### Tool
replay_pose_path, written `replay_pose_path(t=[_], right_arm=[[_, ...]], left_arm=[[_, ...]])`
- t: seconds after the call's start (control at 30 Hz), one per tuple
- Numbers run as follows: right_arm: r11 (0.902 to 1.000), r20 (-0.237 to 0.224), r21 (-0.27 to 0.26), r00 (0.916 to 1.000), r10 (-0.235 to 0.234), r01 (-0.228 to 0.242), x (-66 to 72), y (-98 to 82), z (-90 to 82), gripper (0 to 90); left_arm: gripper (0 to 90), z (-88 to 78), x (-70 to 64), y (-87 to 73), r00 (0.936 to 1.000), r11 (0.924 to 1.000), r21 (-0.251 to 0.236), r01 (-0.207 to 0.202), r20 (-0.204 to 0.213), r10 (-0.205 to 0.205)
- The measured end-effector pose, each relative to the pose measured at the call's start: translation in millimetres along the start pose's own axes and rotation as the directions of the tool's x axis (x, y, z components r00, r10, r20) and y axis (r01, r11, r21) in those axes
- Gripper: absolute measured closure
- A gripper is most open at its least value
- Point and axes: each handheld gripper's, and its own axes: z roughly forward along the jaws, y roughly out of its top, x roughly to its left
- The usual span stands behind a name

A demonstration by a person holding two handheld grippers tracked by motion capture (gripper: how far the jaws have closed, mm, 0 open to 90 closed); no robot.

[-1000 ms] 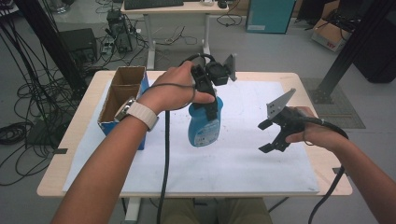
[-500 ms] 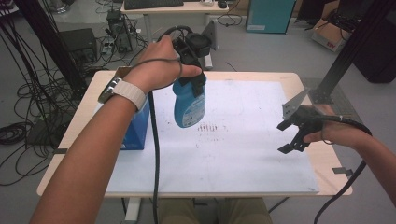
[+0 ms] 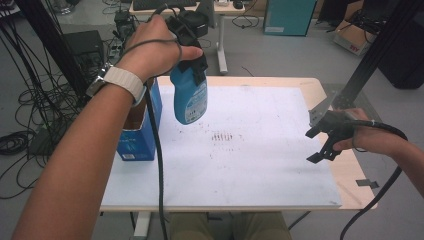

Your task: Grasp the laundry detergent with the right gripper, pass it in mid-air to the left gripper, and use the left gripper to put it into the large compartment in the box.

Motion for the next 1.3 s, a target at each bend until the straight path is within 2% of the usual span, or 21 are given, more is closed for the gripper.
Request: replay_pose_path(t=[0.1, 0.2, 0.33, 0.43, 0.57, 0.67, 0.8, 0.83, 0.87, 0.9, 1.03, 1.13, 1.2, 1.23, 1.27, 1.3], right_arm=[[1.0, -0.008, 0.009, 1.0, 0.001, -0.001, -0.2, -1.6, 1.7, 10.8], [0.9995, 0.007, 0.03, 1.0, 0.006, -0.006, -1.3, -3.7, 2.1, 10.7], [0.9992, 0.011, 0.039, 0.9999, 0.006, -0.006, -3.1, -5.2, 1.9, 10.4], [0.9992, 0.011, 0.038, 0.9999, 0.006, -0.006, -3.9, -5.1, 2.3, 10.5], [0.9993, 0.009, 0.037, 0.9999, 0.005, -0.005, -5.1, -4.4, 3.1, 10.4], [0.9993, 0.007, 0.039, 1.0, 0.001, -0.002, -6.2, -4.1, 4.5, 10.5], [0.9993, 0.005, 0.038, 1.0, 0.001, -0.001, -7.6, -3.9, 6.1, 10.5], [0.9993, 0.006, 0.036, 1.0, 0.005, -0.005, -7.7, -3.9, 6.2, 10.4], [0.9992, 0.007, 0.039, 1.0, 0.002, -0.002, -8.2, -3.6, 6.1, 10.5], [0.9992, 0.007, 0.039, 1.0, 0.003, -0.003, -8.2, -3.6, 6.2, 10.4], [0.9992, 0.008, 0.04, 1.0, 0.005, -0.005, -9.4, -3.2, 7.3, 10.5], [0.9991, 0.007, 0.043, 1.0, 0.002, -0.002, -10.7, -2.6, 8.5, 10.4], [0.9991, 0.006, 0.042, 1.0, -0.002, 0.002, -11.3, -2.0, 9.6, 10.4], [0.9992, 0.005, 0.04, 1.0, -0.002, 0.001, -11.5, -1.8, 10.1, 10.5], [0.9995, 0.026, 0.03, 0.9997, 0.002, -0.003, -10.7, -1.7, 10.7, 10.5], [0.9992, 0.004, 0.04, 1.0, -0.001, 0.001, -11.7, -1.1, 10.9, 10.5]], left_arm=[[37.5, -4.1, 6.8, -1.9, 0.9995, 0.9995, 0.01, 0.03, -0.013, -0.03], [37.5, -8.3, 13.6, -4.3, 0.9978, 0.9981, 0.007, 0.062, -0.026, -0.061], [37.5, -13.5, 21.8, -7.7, 0.9921, 0.9929, 0.011, 0.118, -0.042, -0.118], [37.5, -19.0, 30.2, -11.4, 0.9843, 0.986, 0.006, 0.167, -0.06, -0.166], [37.5, -23.9, 39.6, -16.0, 0.9704, 0.9733, 0.001, 0.229, -0.078, -0.229], [37.5, -27.4, 48.1, -20.7, 0.9548, 0.9588, -0.001, 0.284, -0.092, -0.283], [37.6, -30.7, 59.9, -26.9, 0.9349, 0.9412, 0.0, 0.338, -0.115, -0.335], [37.6, -31.3, 61.5, -28.5, 0.9227, 0.9286, -0.001, 0.371, -0.113, -0.369], [37.6, -32.2, 64.2, -30.0, 0.9188, 0.9248, 0.007, 0.38, -0.116, -0.377], [37.5, -32.5, 66.6, -31.6, 0.9114, 0.9185, -0.006, 0.395, -0.122, -0.393], [37.6, -36.7, 76.1, -38.2, 0.8887, 0.8957, 0.009, 0.445, -0.129, -0.44], [37.6, -38.7, 82.3, -43.5, 0.8671, 0.8746, 0.001, 0.485, -0.131, -0.481], [37.5, -39.2, 86.0, -46.7, 0.8557, 0.8629, 0.003, 0.505, -0.13, -0.501], [37.5, -39.2, 88.3, -48.6, 0.8481, 0.8554, 0.002, 0.518, -0.132, -0.513], [37.5, -39.2, 89.6, -49.8, 0.8438, 0.8512, 0.0, 0.525, -0.132, -0.52], [37.6, -39.1, 92.1, -51.6, 0.8385, 0.8461, 0.001, 0.533, -0.134, -0.528]])
